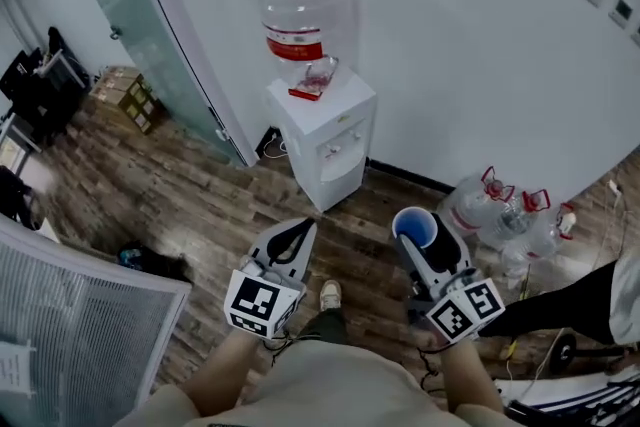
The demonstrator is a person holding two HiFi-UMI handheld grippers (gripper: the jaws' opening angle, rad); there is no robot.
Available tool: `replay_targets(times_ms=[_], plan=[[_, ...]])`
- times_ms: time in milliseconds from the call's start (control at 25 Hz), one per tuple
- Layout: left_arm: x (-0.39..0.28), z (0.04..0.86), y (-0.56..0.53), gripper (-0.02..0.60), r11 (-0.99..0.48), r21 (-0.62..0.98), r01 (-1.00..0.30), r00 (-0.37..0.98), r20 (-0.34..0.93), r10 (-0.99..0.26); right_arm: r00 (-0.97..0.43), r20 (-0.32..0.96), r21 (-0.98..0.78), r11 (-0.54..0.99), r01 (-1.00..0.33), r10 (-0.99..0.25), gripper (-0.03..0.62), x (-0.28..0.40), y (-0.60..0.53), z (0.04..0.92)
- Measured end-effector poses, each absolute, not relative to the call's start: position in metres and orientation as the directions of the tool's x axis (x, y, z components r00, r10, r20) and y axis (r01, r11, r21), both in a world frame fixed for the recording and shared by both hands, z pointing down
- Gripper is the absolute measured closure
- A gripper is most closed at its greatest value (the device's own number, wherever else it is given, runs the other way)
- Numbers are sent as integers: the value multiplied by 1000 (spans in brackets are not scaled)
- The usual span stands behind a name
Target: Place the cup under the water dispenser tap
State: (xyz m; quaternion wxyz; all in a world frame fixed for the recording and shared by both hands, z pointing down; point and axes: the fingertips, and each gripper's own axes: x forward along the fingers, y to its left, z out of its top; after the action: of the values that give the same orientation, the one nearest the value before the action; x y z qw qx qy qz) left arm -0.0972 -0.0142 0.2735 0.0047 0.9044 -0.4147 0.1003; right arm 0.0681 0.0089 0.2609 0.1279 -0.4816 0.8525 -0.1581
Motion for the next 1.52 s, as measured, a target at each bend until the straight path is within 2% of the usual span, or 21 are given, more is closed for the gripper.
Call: replay_targets(times_ms=[280,680,1000,1520], plan=[[-96,277,-117,577,-700,-114,-705,681,167,-713,-484,-109,-393,485,-782,-868,278,57,-92,265],[-66,295,-200,577,-719,-108,-686,711,109,-695,-446,-144,-424,462,-779,-883,281,79,-196,309],[-33,349,-260,577,-672,-83,-736,663,112,-740,-483,-109,-440,478,-760,-869,281,105,-268,376],[-24,464,-332,577,-597,-44,-801,587,135,-798,-564,-54,-441,526,-727,-824,279,96,-353,519]])
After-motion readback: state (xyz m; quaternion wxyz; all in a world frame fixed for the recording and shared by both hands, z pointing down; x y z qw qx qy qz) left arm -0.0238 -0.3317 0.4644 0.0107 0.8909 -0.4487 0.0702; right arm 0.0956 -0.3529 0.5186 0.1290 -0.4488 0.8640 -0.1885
